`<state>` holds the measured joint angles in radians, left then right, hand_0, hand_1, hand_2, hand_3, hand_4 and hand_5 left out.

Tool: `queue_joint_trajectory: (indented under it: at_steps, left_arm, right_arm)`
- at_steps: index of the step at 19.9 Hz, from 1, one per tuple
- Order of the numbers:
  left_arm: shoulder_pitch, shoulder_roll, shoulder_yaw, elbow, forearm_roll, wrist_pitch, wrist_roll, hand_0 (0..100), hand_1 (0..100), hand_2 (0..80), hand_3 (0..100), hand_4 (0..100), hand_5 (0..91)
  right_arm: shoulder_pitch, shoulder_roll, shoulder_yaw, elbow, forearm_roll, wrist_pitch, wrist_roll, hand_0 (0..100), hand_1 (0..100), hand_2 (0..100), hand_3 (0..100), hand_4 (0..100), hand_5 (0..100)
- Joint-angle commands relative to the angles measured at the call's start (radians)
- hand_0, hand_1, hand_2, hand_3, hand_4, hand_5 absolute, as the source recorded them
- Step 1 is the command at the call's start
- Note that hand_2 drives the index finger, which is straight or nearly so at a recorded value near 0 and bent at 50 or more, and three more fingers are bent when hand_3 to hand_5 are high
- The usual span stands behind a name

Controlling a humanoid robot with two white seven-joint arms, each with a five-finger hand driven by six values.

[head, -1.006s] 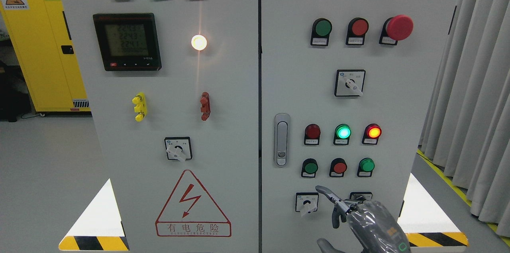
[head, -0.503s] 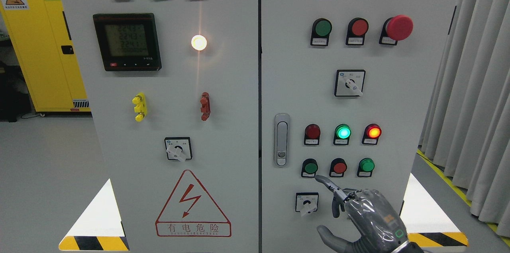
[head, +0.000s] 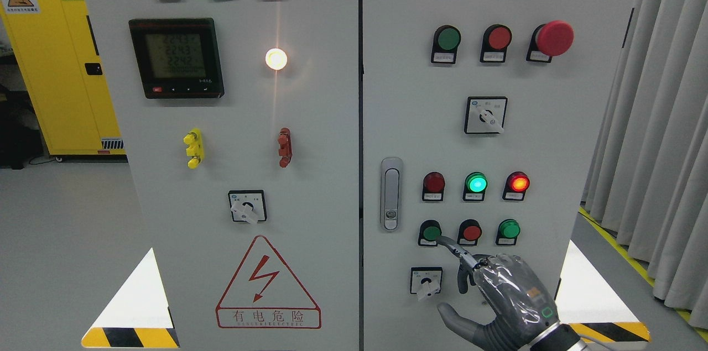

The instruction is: Press green start button

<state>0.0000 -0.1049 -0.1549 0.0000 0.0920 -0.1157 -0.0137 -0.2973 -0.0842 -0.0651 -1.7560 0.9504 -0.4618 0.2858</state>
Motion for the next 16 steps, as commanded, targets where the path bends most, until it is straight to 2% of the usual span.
queue_joint_trajectory:
  at_steps: [1,16]
  left_arm:
    - [-0.026,-0.001,0.000,-0.028,0.000,0.002,0.000,12,56,0.0,0,0,0.0]
    - [-0.026,-0.001,0.000,-0.028,0.000,0.001,0.000,12,56,0.0,0,0,0.0]
  right_arm:
    - [-0.014,0.001,0.018,0.044,0.001,0.011,0.000,46,61,0,72,76,87]
    - [-0.042,0.001,0.016,0.095,0.001,0.025,0.000,47,61,0,71,75,86]
